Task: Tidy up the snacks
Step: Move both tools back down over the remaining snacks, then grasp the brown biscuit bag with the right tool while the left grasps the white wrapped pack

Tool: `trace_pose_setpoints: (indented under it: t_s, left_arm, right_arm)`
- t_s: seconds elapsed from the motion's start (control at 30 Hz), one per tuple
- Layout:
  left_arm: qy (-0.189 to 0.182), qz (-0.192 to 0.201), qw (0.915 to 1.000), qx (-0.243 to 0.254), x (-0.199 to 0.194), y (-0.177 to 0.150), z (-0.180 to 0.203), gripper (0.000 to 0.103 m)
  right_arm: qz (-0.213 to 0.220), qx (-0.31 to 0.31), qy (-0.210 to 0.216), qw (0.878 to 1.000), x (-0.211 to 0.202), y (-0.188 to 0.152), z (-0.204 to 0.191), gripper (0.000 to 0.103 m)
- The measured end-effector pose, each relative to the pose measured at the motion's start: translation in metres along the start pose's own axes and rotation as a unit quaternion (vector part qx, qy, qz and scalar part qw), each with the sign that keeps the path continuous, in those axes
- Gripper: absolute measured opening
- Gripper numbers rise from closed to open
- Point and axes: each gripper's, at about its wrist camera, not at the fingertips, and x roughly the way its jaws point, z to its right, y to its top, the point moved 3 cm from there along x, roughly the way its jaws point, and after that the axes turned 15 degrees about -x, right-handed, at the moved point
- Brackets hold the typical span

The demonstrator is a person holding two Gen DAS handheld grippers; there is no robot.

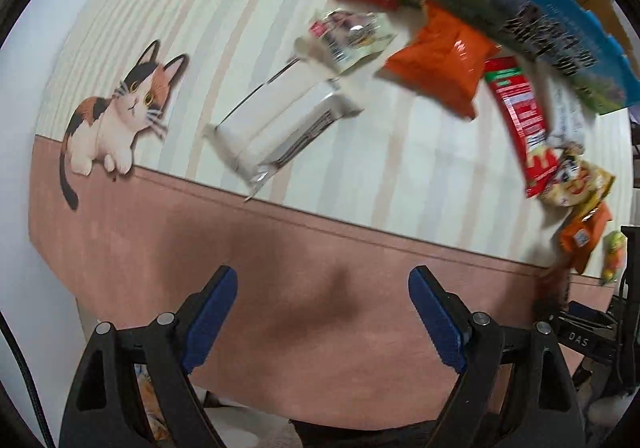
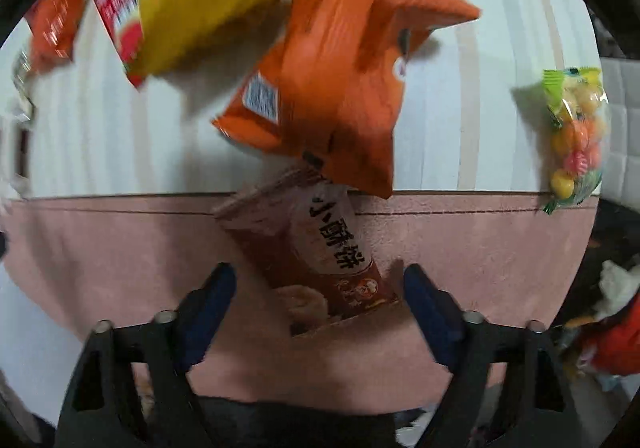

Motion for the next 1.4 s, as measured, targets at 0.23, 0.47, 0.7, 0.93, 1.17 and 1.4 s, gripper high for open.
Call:
trace_pose_setpoints:
  t_s: [0.23,0.47,0.7,0.93,1.17,1.4]
  left_arm:
    - [0.009,0.009,0.9999,-0.01,0.003,0.011,-0.025,0.088]
    - [0.014,0.028,0.9994,0.017,-0.001,0.052,-0.037,0.088]
    - [0.038,0.028,0.9895,0.137,0.02,0.104,-0.007,0.088]
    - [0.05,-0.02,0.9775,0.204,0.052,0.121,0.009,0.088]
    - [0.046,-0.042,0.977,0.204,0.067,0.12,0.008,0.061]
    - [0.016,-0.129,0.9909,0.036,0.071,0.107,-0.02,0.053]
  right_arm:
    - [0.012,0.001,0.008,1.0,0.002,-0.01,-0.034,0.059]
    - [0.032,0.01,0.081,0.996,-0.012,0.012,-0.083,0.059]
    - [0.038,0.024,0.11,0.993,-0.026,0.046,-0.102,0.059]
    - [0.028,0.04,0.124,0.991,-0.033,0.068,-0.101,0.059]
    - [0.022,0.038,0.125,0.991,-0.044,0.093,-0.092,0.059]
    - [0.01,0.024,0.115,0.993,-0.05,0.125,-0.079,0.059]
